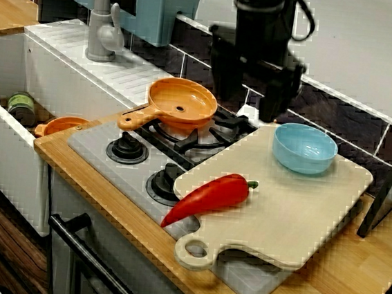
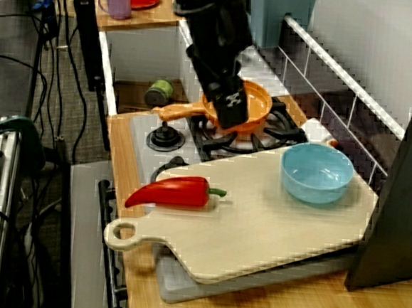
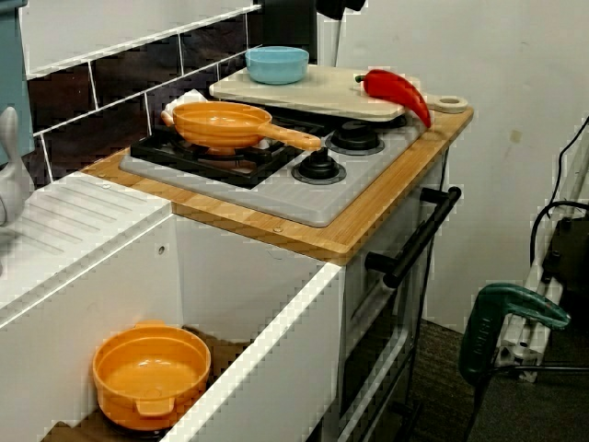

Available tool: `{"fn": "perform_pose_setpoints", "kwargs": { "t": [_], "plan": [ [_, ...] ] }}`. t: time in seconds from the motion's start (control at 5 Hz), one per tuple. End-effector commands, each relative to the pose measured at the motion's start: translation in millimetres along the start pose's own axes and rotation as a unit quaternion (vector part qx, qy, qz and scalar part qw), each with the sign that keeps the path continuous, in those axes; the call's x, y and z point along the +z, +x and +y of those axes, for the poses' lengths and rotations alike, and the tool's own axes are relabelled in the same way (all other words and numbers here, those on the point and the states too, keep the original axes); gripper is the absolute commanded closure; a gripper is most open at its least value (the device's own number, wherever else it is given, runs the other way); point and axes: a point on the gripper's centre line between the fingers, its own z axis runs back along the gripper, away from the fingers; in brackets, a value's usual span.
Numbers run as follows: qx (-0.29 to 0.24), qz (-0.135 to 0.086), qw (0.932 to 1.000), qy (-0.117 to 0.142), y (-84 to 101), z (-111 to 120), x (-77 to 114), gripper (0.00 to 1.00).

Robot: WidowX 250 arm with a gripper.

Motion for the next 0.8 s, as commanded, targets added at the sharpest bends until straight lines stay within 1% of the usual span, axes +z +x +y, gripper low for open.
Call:
{"fn": "perform_pose_setpoints", "kwargs": {
  "t": [0.0, 0.2, 0.4, 0.6],
  "plan": [
    [0.075, -0.013, 0.9971, 0.008, 52.1, 7, -1.5, 0.0],
    [0.097, -0.008, 0.9952, 0.014, 75.5, 8, -9.2, 0.0],
    [0.106, -0.006, 0.9942, 0.016, 87.2, 8, -21.1, 0.0],
    [0.104, -0.008, 0.9944, 0.018, 86.1, 1, -33.1, 0.0]
  ]
}}
